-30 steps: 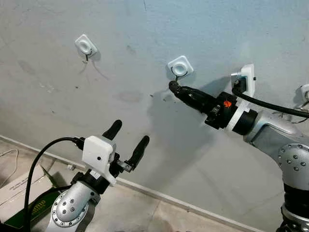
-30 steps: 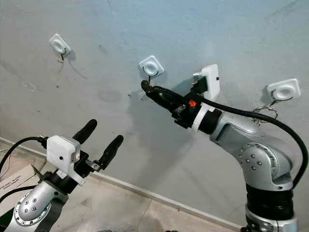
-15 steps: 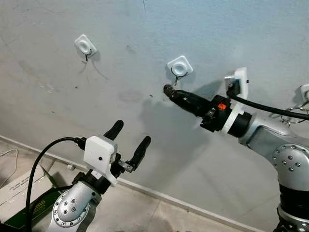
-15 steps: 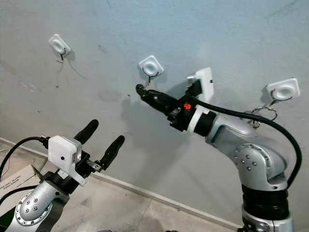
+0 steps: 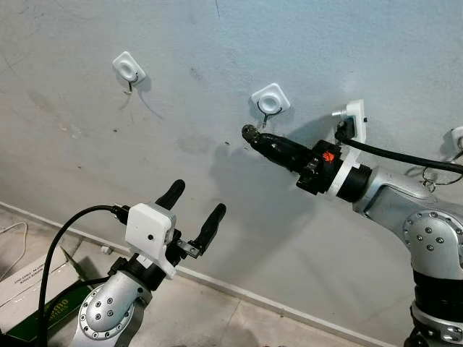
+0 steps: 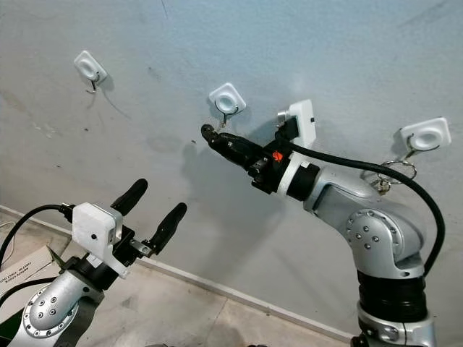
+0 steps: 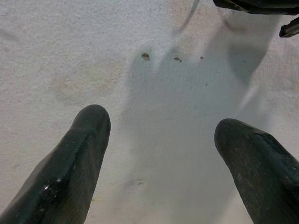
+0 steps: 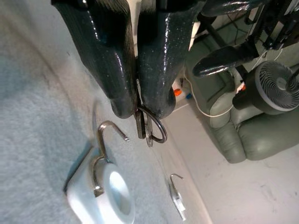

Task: Hang keys on a hook

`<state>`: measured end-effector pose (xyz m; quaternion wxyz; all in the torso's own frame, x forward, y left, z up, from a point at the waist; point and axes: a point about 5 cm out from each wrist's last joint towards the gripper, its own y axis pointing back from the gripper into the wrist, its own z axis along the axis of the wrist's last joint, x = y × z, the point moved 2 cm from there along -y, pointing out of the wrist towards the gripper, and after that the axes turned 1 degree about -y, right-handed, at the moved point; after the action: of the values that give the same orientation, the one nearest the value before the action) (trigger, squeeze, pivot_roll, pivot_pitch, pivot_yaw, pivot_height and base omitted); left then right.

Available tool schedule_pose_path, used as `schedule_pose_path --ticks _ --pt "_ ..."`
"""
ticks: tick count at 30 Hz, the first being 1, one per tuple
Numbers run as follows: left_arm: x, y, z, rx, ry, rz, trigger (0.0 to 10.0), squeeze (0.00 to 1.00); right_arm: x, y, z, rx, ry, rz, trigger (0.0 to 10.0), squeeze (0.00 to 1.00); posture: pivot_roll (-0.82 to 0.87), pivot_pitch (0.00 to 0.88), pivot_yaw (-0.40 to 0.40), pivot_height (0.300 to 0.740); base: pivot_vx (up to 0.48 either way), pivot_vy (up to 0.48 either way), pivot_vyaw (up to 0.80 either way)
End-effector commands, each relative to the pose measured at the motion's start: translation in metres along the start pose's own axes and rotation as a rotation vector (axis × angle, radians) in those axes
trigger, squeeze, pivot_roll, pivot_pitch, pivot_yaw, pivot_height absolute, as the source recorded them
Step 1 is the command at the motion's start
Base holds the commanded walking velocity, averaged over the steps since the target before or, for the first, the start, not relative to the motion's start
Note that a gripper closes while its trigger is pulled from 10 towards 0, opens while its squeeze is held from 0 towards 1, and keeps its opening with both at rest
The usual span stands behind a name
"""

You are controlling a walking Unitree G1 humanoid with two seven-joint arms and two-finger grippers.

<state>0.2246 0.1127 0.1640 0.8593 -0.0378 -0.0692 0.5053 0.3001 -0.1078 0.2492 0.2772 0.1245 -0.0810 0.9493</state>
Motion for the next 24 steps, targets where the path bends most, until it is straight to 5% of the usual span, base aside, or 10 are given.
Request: schedule_pose_path --ticks 1,8,24 --pt "0.001 0.0 -0.003 0.016 -0.009 0.001 10.0 0.0 -0.002 -0.002 0.003 -0.012 0.012 -0.018 10.0 0.0 0.04 0.111 0.017 0.74 0.0 0.0 0.0" --pt "0.001 0.0 -0.003 0.017 -0.011 0.004 10.0 0.0 -0.005 -0.002 0.005 -0.026 0.116 -0.088 10.0 0.0 0.04 0.111 0.017 0.74 0.0 0.0 0.0" --pt "0.001 -0.005 -0.004 0.007 -0.009 -0.01 10.0 0.0 0.007 0.011 -0.035 -0.007 0.451 -0.282 10.0 0.0 0.01 0.098 0.027 0.74 0.0 0.0 0.0"
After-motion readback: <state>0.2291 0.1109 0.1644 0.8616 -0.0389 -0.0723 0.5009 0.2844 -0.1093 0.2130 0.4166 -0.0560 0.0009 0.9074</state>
